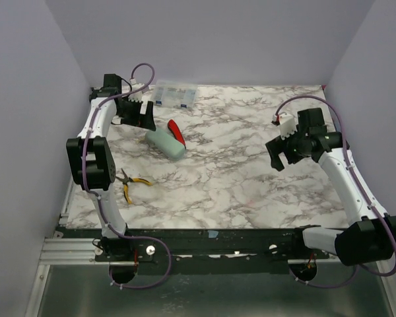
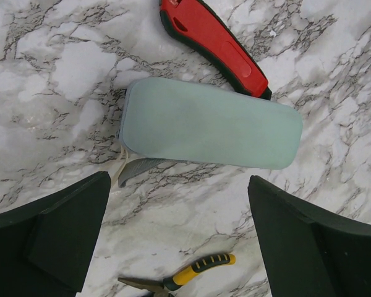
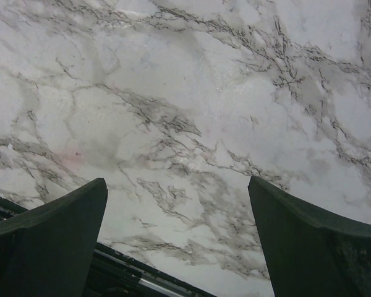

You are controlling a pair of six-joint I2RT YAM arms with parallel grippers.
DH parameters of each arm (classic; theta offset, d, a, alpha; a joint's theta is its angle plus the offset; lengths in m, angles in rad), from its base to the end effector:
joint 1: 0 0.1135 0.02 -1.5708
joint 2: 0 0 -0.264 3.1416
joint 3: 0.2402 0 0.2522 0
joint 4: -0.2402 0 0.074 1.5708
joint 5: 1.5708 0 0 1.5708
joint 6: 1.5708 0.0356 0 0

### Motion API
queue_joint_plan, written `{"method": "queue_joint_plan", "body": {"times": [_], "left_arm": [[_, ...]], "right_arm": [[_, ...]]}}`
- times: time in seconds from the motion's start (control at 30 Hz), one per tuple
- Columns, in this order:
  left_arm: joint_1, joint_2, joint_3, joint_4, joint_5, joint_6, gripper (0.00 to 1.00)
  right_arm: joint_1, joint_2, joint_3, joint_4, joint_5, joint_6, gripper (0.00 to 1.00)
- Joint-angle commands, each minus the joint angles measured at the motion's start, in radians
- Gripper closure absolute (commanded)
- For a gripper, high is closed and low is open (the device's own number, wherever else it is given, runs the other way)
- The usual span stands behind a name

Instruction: Open the umbrella

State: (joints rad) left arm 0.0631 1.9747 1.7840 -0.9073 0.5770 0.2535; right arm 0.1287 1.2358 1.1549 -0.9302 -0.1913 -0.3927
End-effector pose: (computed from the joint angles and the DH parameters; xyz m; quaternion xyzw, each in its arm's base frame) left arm 0.4233 0.0073 0.2763 0.1549 0.9215 -0.2378 0.2653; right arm 0.2372 0.0375 0.3105 -0.2721 0.9176 0.0548 0.2846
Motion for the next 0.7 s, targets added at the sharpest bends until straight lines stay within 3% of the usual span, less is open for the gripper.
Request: {"method": "queue_joint_plan", "body": {"times": [0.0,0.43,0.67], "left_arm": [[-0.005,0.045,-0.008,0.03,0.017,0.009,0.05],[-0.039,0.156,-0.009,0.074,0.011,-0.003,0.02],[-0.141,0.06,-0.105,0.084,-0.139,0.099,0.09]], "right_arm": [[-0.009,0.013,0.003,-0.022,-0.005,0.014,0.0],[-0.009,0.09,0.046,-0.032,-0.022,0.025,0.0],[-0.009,0.096,0.057,-0.052,-0.034,0.019,0.0]]}}
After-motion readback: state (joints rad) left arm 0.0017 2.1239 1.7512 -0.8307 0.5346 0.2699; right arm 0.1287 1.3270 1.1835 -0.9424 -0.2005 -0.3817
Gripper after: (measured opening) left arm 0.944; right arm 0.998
